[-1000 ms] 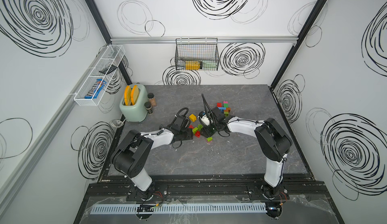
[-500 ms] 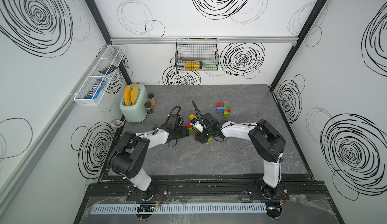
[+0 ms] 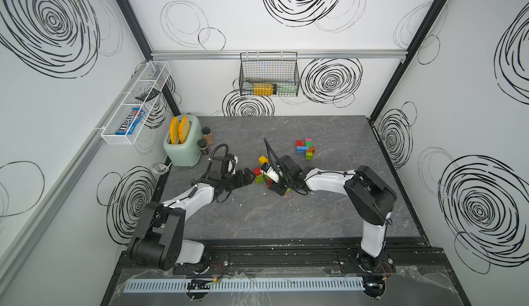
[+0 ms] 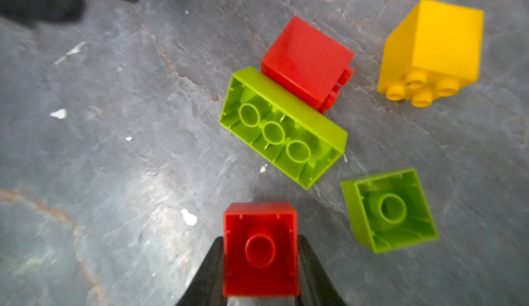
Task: Assemble the number 4 with lego
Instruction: Pick up the lego brick from the center of the board.
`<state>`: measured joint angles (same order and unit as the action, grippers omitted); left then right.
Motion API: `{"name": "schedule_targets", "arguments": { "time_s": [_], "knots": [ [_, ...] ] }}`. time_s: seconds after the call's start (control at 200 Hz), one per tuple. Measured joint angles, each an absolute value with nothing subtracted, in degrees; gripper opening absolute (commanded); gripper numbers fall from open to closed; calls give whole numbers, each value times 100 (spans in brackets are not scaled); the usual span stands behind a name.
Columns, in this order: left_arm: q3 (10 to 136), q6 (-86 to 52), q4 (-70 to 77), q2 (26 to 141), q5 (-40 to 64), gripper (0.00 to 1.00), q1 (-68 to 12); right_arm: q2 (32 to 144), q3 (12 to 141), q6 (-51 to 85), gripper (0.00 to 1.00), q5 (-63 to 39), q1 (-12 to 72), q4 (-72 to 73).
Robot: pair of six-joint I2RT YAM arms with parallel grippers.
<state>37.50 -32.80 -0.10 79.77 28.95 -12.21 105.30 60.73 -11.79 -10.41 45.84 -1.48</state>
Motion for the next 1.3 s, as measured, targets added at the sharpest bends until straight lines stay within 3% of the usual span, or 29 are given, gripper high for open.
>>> {"name": "schedule_targets", "arguments": {
  "time_s": [0.27, 0.485, 0.851, 1.076, 1.166, 1.236, 1.271, 1.301],
  "knots": [
    [4471, -2779, -738, 7800, 3795, 78, -1529, 9065, 5266, -1291, 26, -1490, 4584, 749],
    [4740, -2429, -1085, 7802, 4165, 60, -1898, 8801, 4851, -1334, 26, -1828, 4584, 1256],
    [4759, -2373, -1111, 8027, 4685, 44, -2080, 8589, 4512, -1597, 26, -2202, 4595, 1776],
    [4845, -2536, -1111, 8058, 4762, 13, -2117, 8595, 4512, -1726, 28, -2123, 4622, 1826],
    [4845, -2578, -1109, 8053, 4689, 0, -2132, 8595, 4512, -1723, 43, -2126, 4622, 1813],
    [4845, -2515, -1140, 8003, 4414, 0, -2211, 8591, 4512, -1684, 60, -2154, 4622, 1774],
    [4845, -2464, -1173, 7966, 4150, 0, -2283, 8565, 4510, -1629, 98, -2182, 4622, 1737],
    [4845, -2429, -1225, 7929, 3839, 0, -2353, 8521, 4491, -1581, 98, -2185, 4617, 1715]
  ]
}}
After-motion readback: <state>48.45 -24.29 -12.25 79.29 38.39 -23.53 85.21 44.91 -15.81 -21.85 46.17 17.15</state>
